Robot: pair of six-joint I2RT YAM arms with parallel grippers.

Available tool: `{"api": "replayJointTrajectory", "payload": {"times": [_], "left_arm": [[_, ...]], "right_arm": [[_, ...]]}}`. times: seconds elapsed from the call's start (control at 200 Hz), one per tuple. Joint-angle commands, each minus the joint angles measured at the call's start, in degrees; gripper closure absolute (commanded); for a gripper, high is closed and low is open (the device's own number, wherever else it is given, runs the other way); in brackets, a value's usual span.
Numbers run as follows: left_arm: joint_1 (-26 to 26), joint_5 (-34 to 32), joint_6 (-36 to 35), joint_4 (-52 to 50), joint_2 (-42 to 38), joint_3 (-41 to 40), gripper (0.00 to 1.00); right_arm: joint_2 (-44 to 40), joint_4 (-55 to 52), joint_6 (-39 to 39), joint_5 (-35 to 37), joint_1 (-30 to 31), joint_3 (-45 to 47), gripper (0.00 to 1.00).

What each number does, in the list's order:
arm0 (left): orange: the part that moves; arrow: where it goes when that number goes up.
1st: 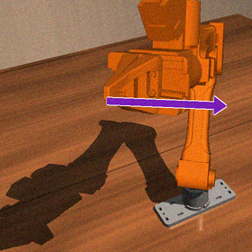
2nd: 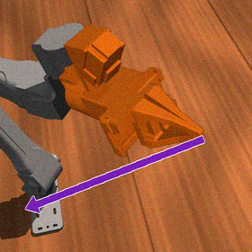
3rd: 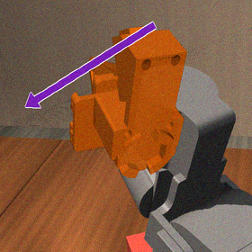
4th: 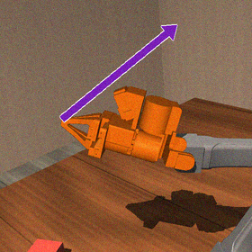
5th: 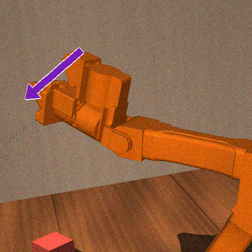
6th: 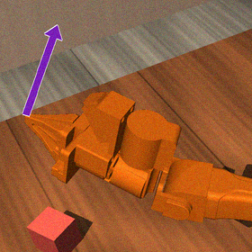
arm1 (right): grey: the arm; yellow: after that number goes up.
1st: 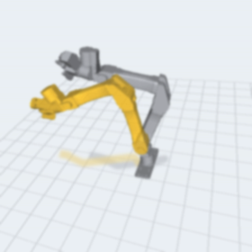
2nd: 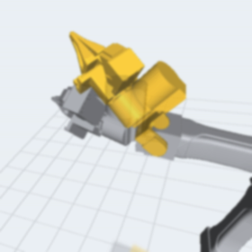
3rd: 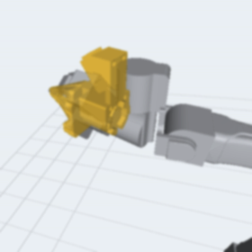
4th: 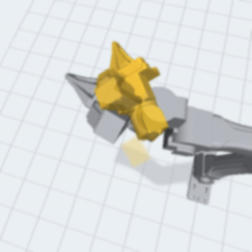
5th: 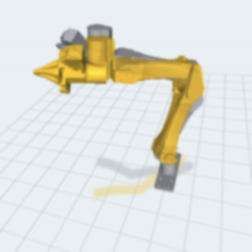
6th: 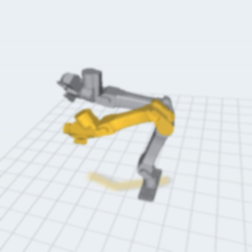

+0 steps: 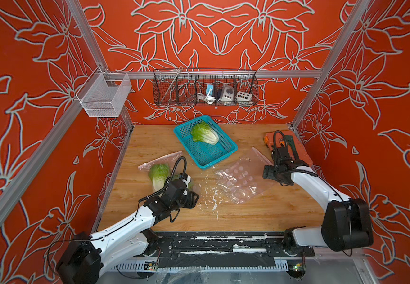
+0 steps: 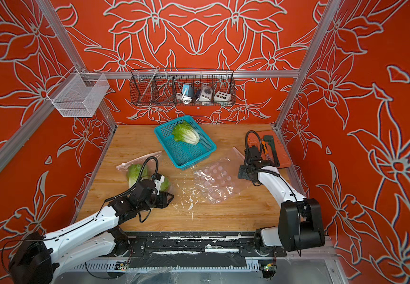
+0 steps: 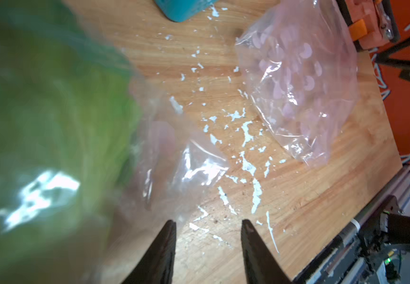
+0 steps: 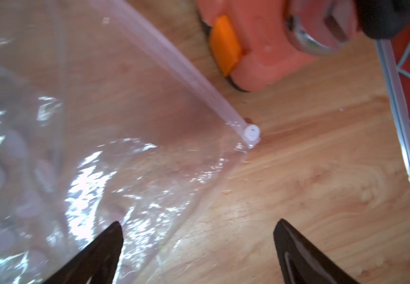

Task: Put the chinese cabbages into a zipper bag and zip it
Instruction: Pick up the zipper food storage bag at the center of the board.

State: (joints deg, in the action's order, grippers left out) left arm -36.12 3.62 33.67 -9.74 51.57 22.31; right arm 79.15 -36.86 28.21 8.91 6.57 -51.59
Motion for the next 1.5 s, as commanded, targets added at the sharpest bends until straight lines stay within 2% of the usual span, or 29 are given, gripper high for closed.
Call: {"api": "replayJointTrajectory", "payload": {"times": [0.0, 0.17, 0.265, 0.385, 0.45, 0.505, 0.59, 0.656, 0.746, 0.821, 0.901, 1.031, 1.156, 1.351, 1.491], "left_arm": [[0.28, -5.66, 5.31, 0.52, -3.85, -1.68, 0.57], [0.98, -15.43, 7.20, -6.56, -9.96, -0.15, 0.64], [1.78, -19.53, 5.84, -10.09, -8.74, 3.13, 0.66], [2.30, -24.66, 4.12, -14.23, -5.93, 7.30, 0.66], [2.87, -24.31, 2.44, -13.45, -5.78, 8.39, 0.66], [2.89, -22.47, 1.36, -12.59, -5.46, 9.64, 0.65], [2.79, -15.90, 1.04, -9.95, -4.71, 11.16, 0.66], [1.80, -9.89, 1.76, -6.72, -3.51, 11.40, 0.66], [-0.91, -5.74, 2.79, -3.02, -0.78, 11.83, 0.64], [-2.05, -3.07, 3.78, 1.82, 1.30, 10.22, 0.64], [-2.32, -0.10, 4.77, 8.46, 3.46, 7.03, 0.64], [-2.30, -0.63, 6.28, 11.47, 8.04, 3.88, 0.65], [-0.89, -7.13, 8.68, 5.20, 5.88, 1.57, 0.71], [8.78, -14.21, 8.91, -5.57, -5.62, -0.58, 0.74], [9.50, -8.55, 5.22, -3.75, -3.67, 3.08, 0.73]], "right_arm": [[3.67, 2.46, 1.59, -4.36, -2.78, -0.60, 0.02], [6.62, 8.81, 5.71, -8.73, -3.14, 3.72, 0.03], [9.67, 10.97, 7.13, -12.83, -3.14, 3.75, 0.06], [10.99, 14.96, 9.96, -19.12, -3.12, 5.43, 0.14], [11.18, 17.25, 11.40, -21.96, -2.94, 6.77, 0.24], [11.08, 18.93, 12.32, -23.92, -2.96, 7.77, 0.36], [9.49, 22.22, 13.34, -27.34, -2.91, 9.58, 0.61], [7.56, 23.11, 13.26, -28.61, -2.88, 10.08, 0.77], [3.41, 23.11, 12.29, -27.96, -2.88, 10.36, 0.93], [-0.82, 21.73, 11.21, -26.24, -2.87, 9.74, 0.99], [-5.13, 20.08, 10.44, -24.63, -2.88, 8.66, 1.00], [-9.47, 16.42, 7.34, -22.74, -2.88, 5.25, 1.00], [-11.53, 14.04, 3.51, -22.79, -2.88, 2.73, 1.00], [-17.31, 14.64, -0.05, -24.49, -1.71, -2.20, 1.00], [-16.16, 11.44, -6.49, -24.53, 4.20, -11.30, 1.00]]}}
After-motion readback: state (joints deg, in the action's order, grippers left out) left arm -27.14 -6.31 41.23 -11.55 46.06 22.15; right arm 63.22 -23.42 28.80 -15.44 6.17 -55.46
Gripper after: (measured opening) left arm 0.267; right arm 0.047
